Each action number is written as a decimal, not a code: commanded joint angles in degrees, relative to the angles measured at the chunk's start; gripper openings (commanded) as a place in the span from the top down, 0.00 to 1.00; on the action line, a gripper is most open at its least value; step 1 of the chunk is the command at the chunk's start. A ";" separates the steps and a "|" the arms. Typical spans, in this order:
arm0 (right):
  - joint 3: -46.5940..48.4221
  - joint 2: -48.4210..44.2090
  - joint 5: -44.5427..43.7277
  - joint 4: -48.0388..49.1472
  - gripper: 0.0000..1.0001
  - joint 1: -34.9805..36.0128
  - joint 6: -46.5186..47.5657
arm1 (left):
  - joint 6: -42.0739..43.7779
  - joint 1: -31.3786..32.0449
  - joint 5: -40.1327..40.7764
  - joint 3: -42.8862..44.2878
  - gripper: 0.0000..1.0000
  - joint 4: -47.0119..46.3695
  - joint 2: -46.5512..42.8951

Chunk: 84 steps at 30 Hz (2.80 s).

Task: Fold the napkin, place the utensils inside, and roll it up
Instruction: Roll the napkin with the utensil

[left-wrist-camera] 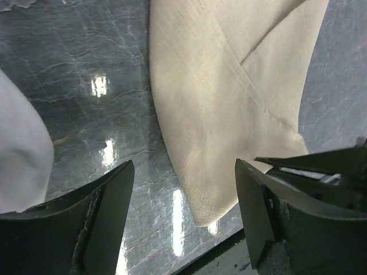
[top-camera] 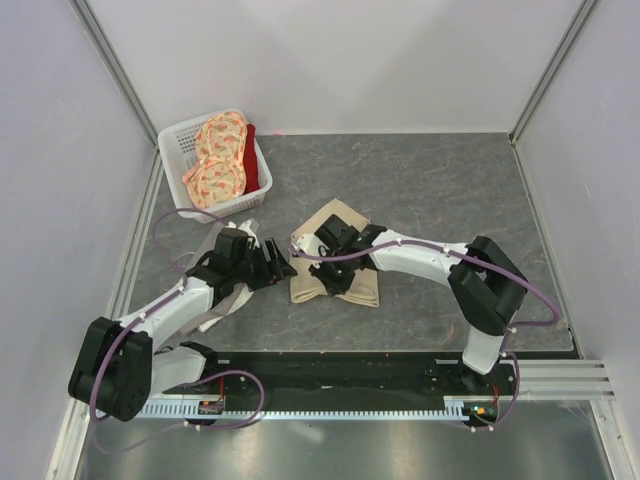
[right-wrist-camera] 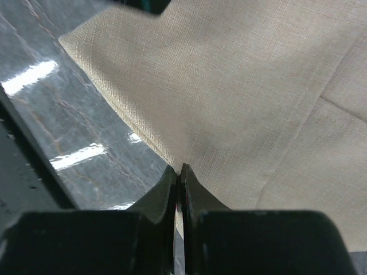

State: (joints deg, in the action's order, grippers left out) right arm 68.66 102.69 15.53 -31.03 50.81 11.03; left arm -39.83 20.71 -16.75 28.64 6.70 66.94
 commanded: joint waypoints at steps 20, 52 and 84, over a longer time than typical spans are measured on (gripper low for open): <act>21.86 20.61 23.13 -23.29 1.00 -11.87 -0.13 | 16.80 13.12 11.13 -6.76 0.20 -20.31 -6.38; 26.70 28.17 29.38 -26.63 1.00 -16.53 1.19 | 36.32 24.03 12.00 -7.73 0.20 -31.58 5.04; 13.00 6.40 25.88 -9.33 0.53 -22.77 -5.49 | 26.22 24.64 15.45 -1.04 0.98 -18.21 10.67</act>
State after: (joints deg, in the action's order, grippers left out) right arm 86.08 120.57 45.60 -48.80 28.86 6.81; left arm -8.60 45.50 1.19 27.68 -12.27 78.72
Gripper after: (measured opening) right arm 0.417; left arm 0.071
